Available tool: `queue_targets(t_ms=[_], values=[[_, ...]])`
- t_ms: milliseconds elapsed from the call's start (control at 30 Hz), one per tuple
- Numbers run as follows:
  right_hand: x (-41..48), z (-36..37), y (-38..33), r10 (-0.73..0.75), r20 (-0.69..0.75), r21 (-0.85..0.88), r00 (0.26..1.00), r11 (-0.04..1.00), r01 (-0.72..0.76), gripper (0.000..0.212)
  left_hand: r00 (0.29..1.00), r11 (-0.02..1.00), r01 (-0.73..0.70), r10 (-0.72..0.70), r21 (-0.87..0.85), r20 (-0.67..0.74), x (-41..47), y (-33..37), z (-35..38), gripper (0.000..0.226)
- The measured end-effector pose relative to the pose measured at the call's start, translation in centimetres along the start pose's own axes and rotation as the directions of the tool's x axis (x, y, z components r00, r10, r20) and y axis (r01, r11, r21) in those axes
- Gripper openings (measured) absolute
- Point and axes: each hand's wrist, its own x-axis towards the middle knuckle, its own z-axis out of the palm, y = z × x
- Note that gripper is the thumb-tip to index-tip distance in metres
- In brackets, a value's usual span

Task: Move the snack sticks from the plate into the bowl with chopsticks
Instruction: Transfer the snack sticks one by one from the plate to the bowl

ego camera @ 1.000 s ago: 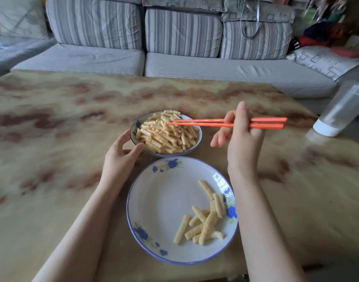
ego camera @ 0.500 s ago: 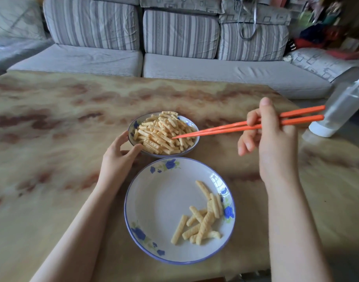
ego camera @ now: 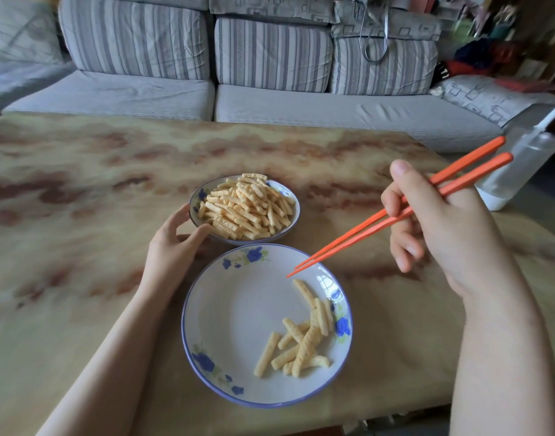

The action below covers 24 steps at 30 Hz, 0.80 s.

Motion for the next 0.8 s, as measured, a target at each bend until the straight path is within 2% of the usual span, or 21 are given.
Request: queue_targets(t_ms=[267, 367, 567, 800], values=[[-0.3, -0.6, -0.2, 0.08, 0.073, -0.079, 0.994, 0.994, -0.074, 0.048, 1.0, 1.0, -0.001, 0.001, 0.015, -0.005, -0.1, 0.0, -0.1, 0.048], [-0.2, -0.2, 0.0, 0.094, 0.059, -0.071, 0.994, 0.993, -0.09, 0.048, 1.0, 1.0, 0.002, -0.002, 0.016, -0.005, -0.1, 0.1, 0.0, 0.047], [0.2, 0.2, 0.2, 0.068, -0.039, 0.012, 0.997, 0.998, -0.068, 0.048, 1.0, 1.0, 0.012, -0.012, 0.021, -0.006, 0.0, 0.0, -0.1, 0.046], [0.9, 2.4, 0.2, -0.003, -0.286, 0.304, 0.958, 0.948, 0.093, 0.044, 1.0, 1.0, 0.017, -0.017, 0.013, 0.001, -0.1, 0.1, -0.1, 0.046]])
